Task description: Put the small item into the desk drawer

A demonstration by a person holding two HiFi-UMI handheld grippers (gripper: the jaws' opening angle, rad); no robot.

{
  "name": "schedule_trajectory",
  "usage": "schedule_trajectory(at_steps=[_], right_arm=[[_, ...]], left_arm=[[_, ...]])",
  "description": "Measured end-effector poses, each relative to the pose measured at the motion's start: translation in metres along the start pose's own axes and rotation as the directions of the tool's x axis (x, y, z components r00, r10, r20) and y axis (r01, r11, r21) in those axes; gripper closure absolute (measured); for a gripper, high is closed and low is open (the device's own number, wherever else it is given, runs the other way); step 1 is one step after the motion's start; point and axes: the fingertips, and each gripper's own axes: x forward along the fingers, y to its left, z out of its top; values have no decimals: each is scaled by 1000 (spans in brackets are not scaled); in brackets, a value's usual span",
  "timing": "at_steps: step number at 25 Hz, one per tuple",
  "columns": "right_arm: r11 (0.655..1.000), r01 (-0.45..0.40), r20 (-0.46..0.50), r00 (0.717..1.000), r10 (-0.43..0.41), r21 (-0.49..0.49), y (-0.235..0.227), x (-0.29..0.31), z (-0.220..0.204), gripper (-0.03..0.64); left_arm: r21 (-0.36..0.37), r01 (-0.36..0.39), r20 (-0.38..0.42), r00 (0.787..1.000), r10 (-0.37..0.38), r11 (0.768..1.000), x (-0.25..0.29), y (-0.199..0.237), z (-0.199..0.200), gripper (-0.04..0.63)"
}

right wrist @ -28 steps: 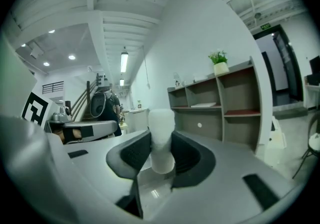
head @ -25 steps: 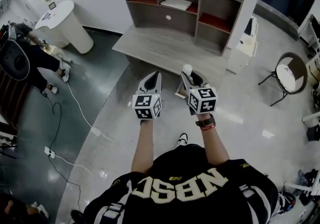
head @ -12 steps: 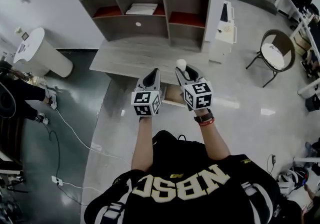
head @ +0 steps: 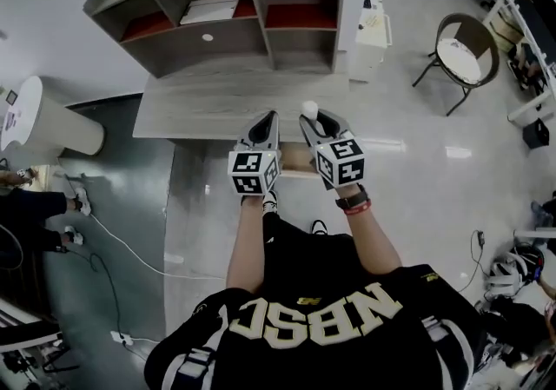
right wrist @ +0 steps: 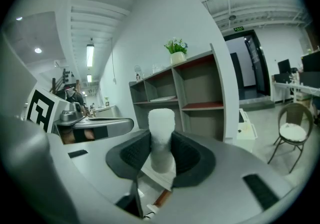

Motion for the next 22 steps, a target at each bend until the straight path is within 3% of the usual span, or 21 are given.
schedule_trajectory(at_steps=[10,22], right_arm=[[997,41,-117,993,-33,68,-6,32,-39,486],[990,45,-233,972,-13,133,-2,48,-101,485]], left_arm=[[-62,63,-116,991,-69,996,31,20,-46,581],[-123,44,-207,976,-69,991,25,34,-105,581]])
